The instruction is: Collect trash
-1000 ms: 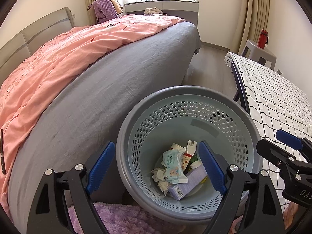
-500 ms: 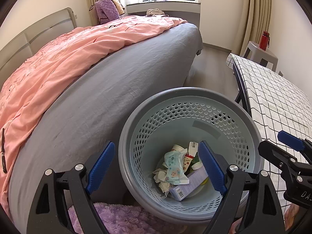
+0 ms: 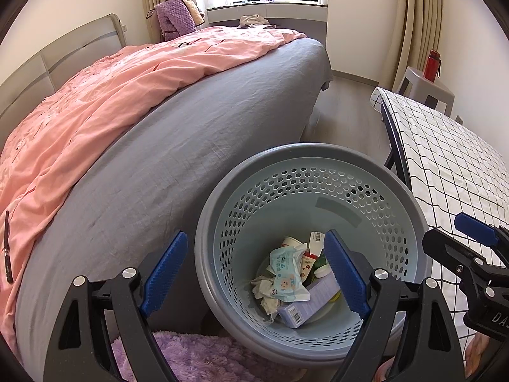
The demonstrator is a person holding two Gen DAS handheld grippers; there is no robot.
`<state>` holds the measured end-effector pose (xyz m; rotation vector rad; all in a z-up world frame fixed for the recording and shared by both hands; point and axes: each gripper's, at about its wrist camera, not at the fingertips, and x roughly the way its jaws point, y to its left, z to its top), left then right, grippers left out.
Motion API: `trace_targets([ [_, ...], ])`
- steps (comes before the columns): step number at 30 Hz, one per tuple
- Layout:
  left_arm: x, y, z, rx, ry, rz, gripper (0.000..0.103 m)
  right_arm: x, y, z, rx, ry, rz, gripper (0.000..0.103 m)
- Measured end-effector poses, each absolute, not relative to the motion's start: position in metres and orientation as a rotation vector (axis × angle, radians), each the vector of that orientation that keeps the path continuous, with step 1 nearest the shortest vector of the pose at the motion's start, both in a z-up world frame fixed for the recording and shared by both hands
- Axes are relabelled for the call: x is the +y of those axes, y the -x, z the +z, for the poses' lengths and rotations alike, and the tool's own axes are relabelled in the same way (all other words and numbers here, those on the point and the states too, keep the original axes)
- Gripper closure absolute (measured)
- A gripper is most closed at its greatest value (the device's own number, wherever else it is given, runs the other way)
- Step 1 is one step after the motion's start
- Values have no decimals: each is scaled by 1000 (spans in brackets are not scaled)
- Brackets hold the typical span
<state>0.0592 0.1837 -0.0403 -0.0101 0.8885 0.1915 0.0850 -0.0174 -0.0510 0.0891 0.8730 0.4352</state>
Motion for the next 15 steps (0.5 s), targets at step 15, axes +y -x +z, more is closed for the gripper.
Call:
trace_targets([
  [15, 185, -59, -38, 884, 10, 197, 19, -17, -85, -50, 871, -90, 435, 20],
])
